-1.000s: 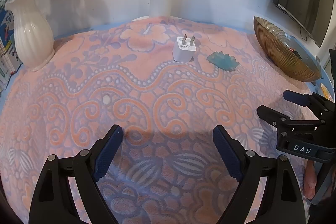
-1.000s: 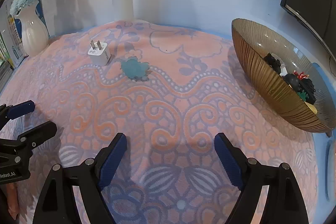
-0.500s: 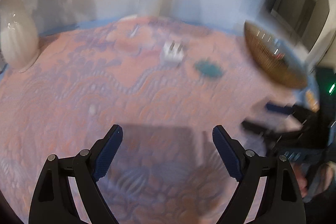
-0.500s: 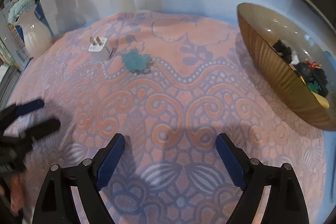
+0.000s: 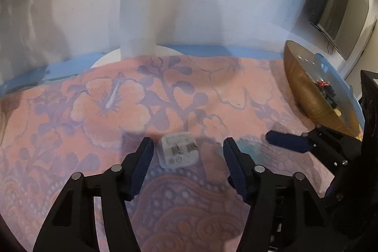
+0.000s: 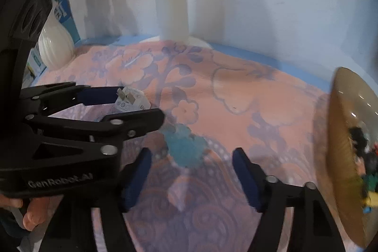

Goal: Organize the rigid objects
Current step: 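Grasp the white plug with the left gripper while the right grasps the blue toy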

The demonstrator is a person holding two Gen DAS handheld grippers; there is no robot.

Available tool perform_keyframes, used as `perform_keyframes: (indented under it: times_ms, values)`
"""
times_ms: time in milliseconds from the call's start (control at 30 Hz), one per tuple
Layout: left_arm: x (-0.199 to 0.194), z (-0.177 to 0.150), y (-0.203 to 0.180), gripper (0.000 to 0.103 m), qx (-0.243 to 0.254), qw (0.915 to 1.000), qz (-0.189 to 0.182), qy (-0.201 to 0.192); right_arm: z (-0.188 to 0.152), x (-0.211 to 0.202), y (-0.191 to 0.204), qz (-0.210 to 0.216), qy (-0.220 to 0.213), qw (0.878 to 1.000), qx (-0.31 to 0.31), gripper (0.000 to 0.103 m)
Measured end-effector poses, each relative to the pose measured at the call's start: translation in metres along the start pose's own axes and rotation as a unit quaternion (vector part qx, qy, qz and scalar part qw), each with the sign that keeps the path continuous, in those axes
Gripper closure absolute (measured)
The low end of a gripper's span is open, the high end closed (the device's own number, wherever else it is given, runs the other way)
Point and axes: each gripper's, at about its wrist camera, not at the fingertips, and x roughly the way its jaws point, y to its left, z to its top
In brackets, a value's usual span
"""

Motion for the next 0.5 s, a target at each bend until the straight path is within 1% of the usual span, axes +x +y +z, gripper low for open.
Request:
perform_keyframes:
  times_ms: [33,100,133,167,200,233,267,400,500]
  values:
    - [0.001,-0.001,0.003,0.045,-0.008,0.9999,-0.008,-0.003,0.001,0.005,0.001,-0.001,0.004,1.0,-0.001,0.037]
    - [0.0,-0.004,0.007,0.05,-0.018,0.9996,-0.016,-0.015,0.004,0.011,0.001,-0.001,0.001,1.0,-0.001,0.039]
    - [-0.002,-0.005,0.009,0.057,-0.024,0.9994,-0.019,-0.017,0.004,0.012,0.002,-0.002,-0.001,1.0,0.0,0.041]
    - [-0.001,-0.005,0.011,0.06,-0.028,0.9992,-0.023,-0.017,0.003,0.012,0.002,-0.003,-0.003,1.0,0.0,0.047]
    - [-0.001,-0.005,0.012,0.061,-0.031,0.9991,-0.024,-0.017,0.003,0.011,0.003,-0.006,-0.007,1.0,-0.002,0.059]
    - [-0.001,-0.005,0.012,0.067,-0.03,0.9991,-0.025,-0.016,0.003,0.011,0.005,-0.009,-0.011,1.0,-0.004,0.064]
    - [0.0,-0.004,0.012,0.073,-0.028,0.9992,-0.026,-0.014,0.002,0.009,0.007,-0.011,-0.015,1.0,-0.008,0.066]
    - [-0.006,-0.006,0.005,0.074,-0.017,0.9996,-0.012,-0.021,-0.003,0.005,0.015,-0.035,-0.024,0.999,-0.026,0.066]
    - [-0.018,-0.017,0.002,0.074,-0.024,0.9991,-0.031,-0.018,-0.009,-0.004,0.013,-0.033,-0.026,0.999,-0.021,0.066]
